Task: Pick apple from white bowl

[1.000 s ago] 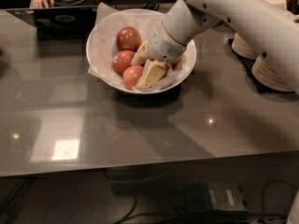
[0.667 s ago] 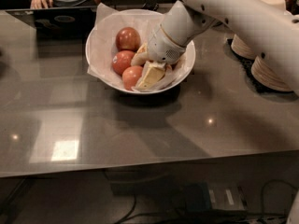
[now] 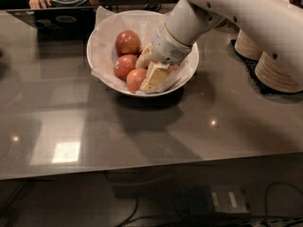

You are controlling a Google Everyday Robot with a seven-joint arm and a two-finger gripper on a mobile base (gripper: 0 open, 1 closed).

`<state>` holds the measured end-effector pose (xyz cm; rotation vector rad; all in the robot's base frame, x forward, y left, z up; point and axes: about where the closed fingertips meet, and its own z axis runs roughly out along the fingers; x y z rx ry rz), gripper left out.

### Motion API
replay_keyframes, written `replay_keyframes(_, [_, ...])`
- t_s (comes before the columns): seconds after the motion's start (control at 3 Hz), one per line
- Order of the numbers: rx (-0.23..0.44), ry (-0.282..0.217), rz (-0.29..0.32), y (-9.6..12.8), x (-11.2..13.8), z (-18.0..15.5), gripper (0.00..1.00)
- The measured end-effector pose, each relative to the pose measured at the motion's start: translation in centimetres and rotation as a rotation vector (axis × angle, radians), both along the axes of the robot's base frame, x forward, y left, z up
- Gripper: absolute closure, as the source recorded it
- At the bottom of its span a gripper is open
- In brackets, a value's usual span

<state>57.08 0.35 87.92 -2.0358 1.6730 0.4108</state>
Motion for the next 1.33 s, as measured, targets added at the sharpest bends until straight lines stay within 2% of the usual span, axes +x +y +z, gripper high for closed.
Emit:
replay_keyframes(0.33, [-0.009, 0.007, -0.007, 0.15, -0.06, -0.11, 0.61])
replay_keyframes(0.67, [-0.009, 0.007, -0.007, 0.15, -0.06, -0.05, 0.6])
replay_keyframes(1.0, [-0.009, 0.007, -0.007, 0.15, -0.06, -0.06, 0.77])
replay_keyframes(1.33, [-0.009, 0.007, -0.007, 0.15, -0.06, -0.06, 0.99])
